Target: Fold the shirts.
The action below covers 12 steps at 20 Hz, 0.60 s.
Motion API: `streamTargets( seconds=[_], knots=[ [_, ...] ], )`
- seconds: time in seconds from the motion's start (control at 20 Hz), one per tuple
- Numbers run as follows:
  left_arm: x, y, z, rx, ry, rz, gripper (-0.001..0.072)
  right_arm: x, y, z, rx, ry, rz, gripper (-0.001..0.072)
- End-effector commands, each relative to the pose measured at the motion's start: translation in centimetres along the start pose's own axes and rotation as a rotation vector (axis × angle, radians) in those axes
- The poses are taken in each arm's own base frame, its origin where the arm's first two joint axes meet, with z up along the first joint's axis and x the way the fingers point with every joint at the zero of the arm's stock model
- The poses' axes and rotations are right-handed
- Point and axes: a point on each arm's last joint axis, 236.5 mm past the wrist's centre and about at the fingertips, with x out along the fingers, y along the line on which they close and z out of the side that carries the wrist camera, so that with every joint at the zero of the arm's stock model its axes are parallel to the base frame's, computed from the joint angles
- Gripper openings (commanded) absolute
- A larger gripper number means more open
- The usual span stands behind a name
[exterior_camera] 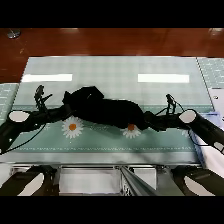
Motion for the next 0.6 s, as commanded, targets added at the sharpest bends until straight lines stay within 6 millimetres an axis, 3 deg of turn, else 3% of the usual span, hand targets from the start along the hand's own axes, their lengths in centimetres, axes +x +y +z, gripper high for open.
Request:
streamTargets(
  seconds=[0.0, 0.05, 0.1, 0.2, 0.3, 0.35, 0.45, 0.55],
  knots=[
    [-0.2, -0.8, 0.4, 0.019, 0.002, -0.017, 0.0024, 1.0, 1.3, 1.4, -0.017, -0.001, 0.03, 0.0466],
    [-0.3, -0.9, 0.5, 0.02, -0.002, -0.019, 0.0024, 1.0, 1.8, 1.9, -0.034, 0.0, 0.035, 0.0203],
    [-0.5, -1.4, 1.0, 0.029, -0.009, -0.027, 0.0024, 0.8, 2.8, 2.3, -0.094, 0.012, 0.048, 0.002],
    [-1.9, -4.5, 3.6, 0.087, -0.051, -0.078, 0.0024, -1.3, 5.8, 4.0, -0.225, 0.019, 0.076, 0.0021],
    [-5.2, -9.8, 8.7, 0.189, -0.176, -0.147, 0.0024, -6.6, 10.3, 9.2, -0.354, -0.107, 0.095, 0.002],
    [-7.9, -13.4, 12.0, 0.254, -0.269, -0.189, 0.0024, -10.7, 13.2, 12.5, -0.402, -0.217, 0.108, 0.002],
    [-14.6, -20.5, 17.2, 0.381, -0.456, -0.268, 0.0024, -19.8, 19.2, 17.0, -0.512, -0.424, 0.141, 0.002],
    [-21.9, -26.1, 19.4, 0.508, -0.588, -0.323, 0.0024, -28.7, 23.5, 17.4, -0.645, -0.584, 0.132, 0.002]
  ],
)
